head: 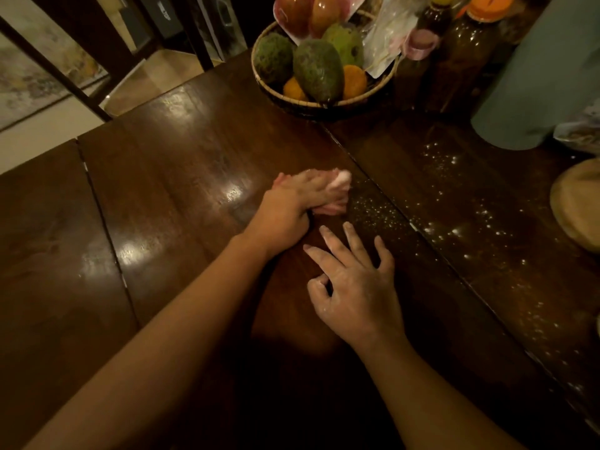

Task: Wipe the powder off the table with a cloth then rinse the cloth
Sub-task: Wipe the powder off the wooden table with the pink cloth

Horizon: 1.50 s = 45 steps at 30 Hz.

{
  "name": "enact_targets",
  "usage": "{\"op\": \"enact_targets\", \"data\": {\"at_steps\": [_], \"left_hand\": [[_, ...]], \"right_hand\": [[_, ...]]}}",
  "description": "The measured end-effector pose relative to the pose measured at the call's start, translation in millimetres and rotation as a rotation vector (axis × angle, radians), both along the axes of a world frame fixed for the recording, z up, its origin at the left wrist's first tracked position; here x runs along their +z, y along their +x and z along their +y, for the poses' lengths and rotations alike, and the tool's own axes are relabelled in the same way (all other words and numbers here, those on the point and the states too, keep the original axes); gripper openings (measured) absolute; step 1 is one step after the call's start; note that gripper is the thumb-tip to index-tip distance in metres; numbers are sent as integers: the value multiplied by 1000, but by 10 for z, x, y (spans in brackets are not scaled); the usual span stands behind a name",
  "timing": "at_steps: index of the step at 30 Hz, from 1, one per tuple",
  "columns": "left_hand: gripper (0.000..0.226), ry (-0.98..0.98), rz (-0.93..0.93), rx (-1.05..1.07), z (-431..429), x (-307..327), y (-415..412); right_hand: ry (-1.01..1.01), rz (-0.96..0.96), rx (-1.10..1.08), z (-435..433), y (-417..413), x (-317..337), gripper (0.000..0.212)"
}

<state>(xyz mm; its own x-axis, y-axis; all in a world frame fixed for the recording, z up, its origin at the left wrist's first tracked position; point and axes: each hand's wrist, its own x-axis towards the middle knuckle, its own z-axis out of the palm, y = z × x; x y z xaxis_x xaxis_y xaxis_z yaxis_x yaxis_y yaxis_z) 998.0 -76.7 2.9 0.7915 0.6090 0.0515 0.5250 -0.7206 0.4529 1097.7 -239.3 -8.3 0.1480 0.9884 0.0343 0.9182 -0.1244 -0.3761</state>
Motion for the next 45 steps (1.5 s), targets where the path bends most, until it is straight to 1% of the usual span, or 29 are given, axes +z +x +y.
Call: {"op": "enact_targets", "data": {"at_steps": [1, 2, 3, 4, 5, 7, 8, 10, 11, 13, 16, 18, 20, 22, 24, 25, 26, 28, 30, 31, 33, 34, 35, 37, 38, 39, 40, 42, 45], "left_hand": [[70, -23, -44, -47, -24, -26, -116], [70, -45, -99, -50, -32, -36, -256], [69, -46, -150, 13, -29, -62, -420], [68, -19, -180, 142, -26, -87, -597], [65, 28, -164, 313, -23, -109, -767], [55, 80, -41, 620, -72, -89, -947], [53, 67, 19, 718, -122, -66, -928], [55, 17, 87, 787, -245, -17, -735], [57, 0, 101, 757, -331, 9, -589], [62, 0, 119, 601, -568, 54, -256], [69, 37, 185, 335, -931, 54, 183], [68, 51, 169, 238, -899, 33, 332], [65, 23, 114, 272, -650, -70, 448], [64, 3, 117, 467, -382, -124, 668], [64, -2, 167, 647, -236, -69, 1048], [63, -3, 176, 661, -220, -19, 1280], [61, -8, 175, 625, -236, 24, 1515], [59, -34, 179, 423, -322, 44, 1918], [61, -65, 214, 150, -441, -2, 2098], [62, -77, 194, 38, -492, -19, 2090], [59, -79, 34, -125, -481, -34, 1904], [56, -84, -35, -114, -420, -39, 1788], [52, -97, -71, -25, -312, -53, 1700], [47, -130, -97, 274, -56, -49, 1711], [50, -113, -58, 399, 22, -9, 1807], [53, -92, 6, 480, 51, 37, 1938], [54, -69, 66, 506, 27, 73, 2087], [55, -80, 88, 417, -82, 88, 2305], [57, -105, 46, 72, -296, -59, 2344]], "right_hand": [[42, 26, -13, -3, -2, -17, 48], [89, 59, -22, -8, -10, -32, 44], [129, 92, -26, -20, -15, -43, 41], [154, 122, -22, -42, -10, -47, 38], [158, 149, -6, -71, 5, -49, 38], [97, 215, 58, -160, 77, -26, 42], [36, 246, 96, -226, 132, -5, 47], [-88, 243, 150, -419, 271, 51, 55], [-136, 207, 153, -546, 343, 86, 58], [-221, 116, 105, -839, 473, 131, 61], [-275, 14, -81, -1241, 558, 140, 65], [-270, 0, -191, -1347, 551, 140, 65], [-257, 4, -247, -1349, 534, 124, 65], [-248, 6, -277, -1322, 533, 118, 66], [-227, 3, -298, -1319, 531, 100, 66], [-213, 2, -304, -1326, 526, 91, 66], [-201, 5, -308, -1327, 524, 87, 66], [-188, 19, -313, -1307, 523, 86, 65], [-193, 44, -308, -1291, 531, 82, 65], [-193, 56, -302, -1292, 543, 80, 65], [-183, 68, -290, -1306, 555, 78, 65], [-174, 69, -285, -1312, 556, 78, 66], [-163, 69, -282, -1311, 561, 79, 66], [-147, 73, -284, -1303, 566, 69, 65], [-144, 73, -289, -1305, 568, 65, 64], [-142, 71, -293, -1309, 568, 62, 64], [-142, 68, -293, -1314, 567, 60, 65], [-143, 63, -283, -1317, 562, 57, 66], [-133, 69, -283, -1311, 567, 36, 65]]}}
